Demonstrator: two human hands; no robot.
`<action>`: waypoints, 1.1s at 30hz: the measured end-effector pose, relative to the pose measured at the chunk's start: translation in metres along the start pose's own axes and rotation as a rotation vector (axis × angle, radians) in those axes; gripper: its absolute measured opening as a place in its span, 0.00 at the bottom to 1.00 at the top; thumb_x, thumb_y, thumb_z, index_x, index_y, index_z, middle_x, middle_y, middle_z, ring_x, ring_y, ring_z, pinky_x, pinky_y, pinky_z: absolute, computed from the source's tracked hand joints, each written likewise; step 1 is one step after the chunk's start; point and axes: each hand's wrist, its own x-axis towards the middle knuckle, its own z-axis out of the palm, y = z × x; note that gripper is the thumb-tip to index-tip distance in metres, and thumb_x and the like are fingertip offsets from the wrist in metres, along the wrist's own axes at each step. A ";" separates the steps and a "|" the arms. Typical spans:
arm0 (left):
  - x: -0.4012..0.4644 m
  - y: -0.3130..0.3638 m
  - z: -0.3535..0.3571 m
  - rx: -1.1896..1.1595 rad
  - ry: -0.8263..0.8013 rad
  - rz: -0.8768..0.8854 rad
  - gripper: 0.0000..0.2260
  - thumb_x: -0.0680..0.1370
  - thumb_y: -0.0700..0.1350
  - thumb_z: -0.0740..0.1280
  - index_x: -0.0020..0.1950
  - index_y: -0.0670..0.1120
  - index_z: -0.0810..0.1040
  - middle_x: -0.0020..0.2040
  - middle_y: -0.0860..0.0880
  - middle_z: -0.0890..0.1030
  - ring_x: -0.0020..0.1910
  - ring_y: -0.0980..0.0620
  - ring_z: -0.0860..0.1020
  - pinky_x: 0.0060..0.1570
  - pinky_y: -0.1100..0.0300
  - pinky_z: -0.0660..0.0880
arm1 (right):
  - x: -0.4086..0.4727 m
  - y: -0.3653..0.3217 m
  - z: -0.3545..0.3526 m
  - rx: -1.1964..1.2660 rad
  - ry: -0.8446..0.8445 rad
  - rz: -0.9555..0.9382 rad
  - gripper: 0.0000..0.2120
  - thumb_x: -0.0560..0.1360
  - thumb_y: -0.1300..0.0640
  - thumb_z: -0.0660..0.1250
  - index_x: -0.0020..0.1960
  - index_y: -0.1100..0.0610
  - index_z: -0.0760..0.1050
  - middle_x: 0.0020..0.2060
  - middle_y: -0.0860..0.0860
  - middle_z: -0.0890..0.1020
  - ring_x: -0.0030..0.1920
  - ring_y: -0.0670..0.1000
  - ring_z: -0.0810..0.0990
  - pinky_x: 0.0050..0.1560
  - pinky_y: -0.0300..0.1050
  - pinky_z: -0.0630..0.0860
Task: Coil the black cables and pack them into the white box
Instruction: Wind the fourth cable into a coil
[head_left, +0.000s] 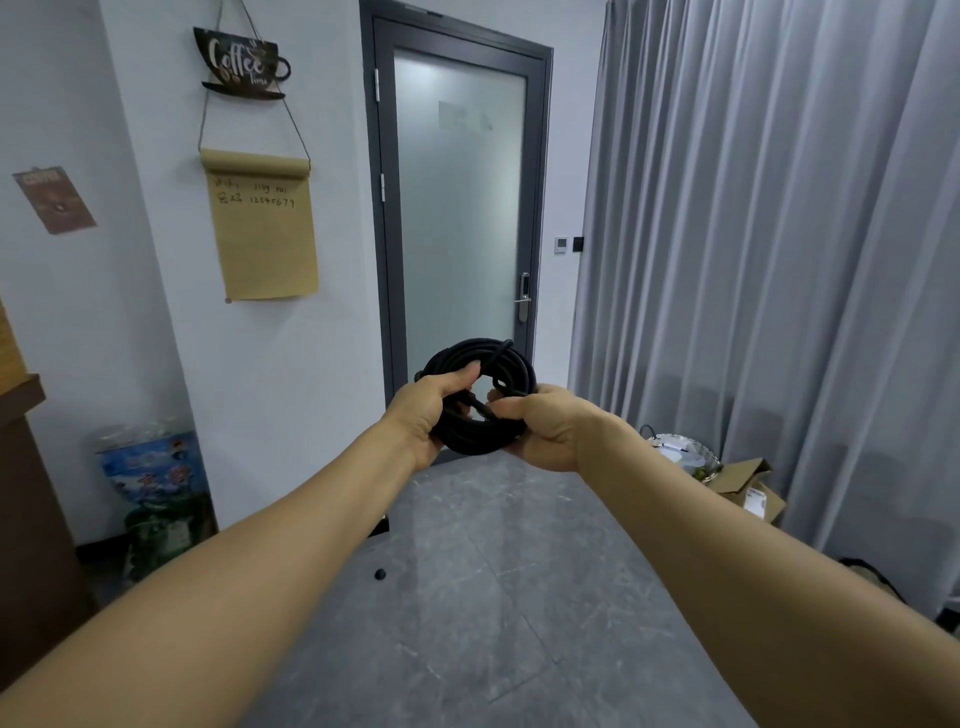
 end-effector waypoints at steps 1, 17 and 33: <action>-0.001 0.000 -0.002 -0.004 -0.012 -0.010 0.07 0.73 0.45 0.71 0.40 0.43 0.77 0.32 0.48 0.74 0.33 0.51 0.73 0.38 0.59 0.74 | 0.000 0.002 0.000 -0.003 -0.019 0.002 0.06 0.76 0.71 0.62 0.47 0.62 0.73 0.42 0.55 0.78 0.46 0.53 0.79 0.56 0.49 0.75; -0.016 0.005 -0.003 0.236 0.057 0.046 0.06 0.69 0.30 0.69 0.40 0.40 0.78 0.34 0.45 0.78 0.31 0.49 0.77 0.30 0.61 0.74 | -0.009 0.000 -0.003 -0.367 0.141 -0.181 0.13 0.77 0.56 0.65 0.48 0.68 0.76 0.44 0.62 0.80 0.45 0.57 0.81 0.51 0.52 0.80; -0.021 -0.012 -0.020 0.296 0.080 -0.031 0.09 0.70 0.31 0.68 0.47 0.41 0.75 0.38 0.43 0.77 0.34 0.49 0.77 0.34 0.57 0.75 | -0.006 0.023 0.004 -0.360 0.283 -0.108 0.11 0.76 0.58 0.67 0.40 0.65 0.75 0.50 0.63 0.82 0.48 0.60 0.82 0.47 0.53 0.81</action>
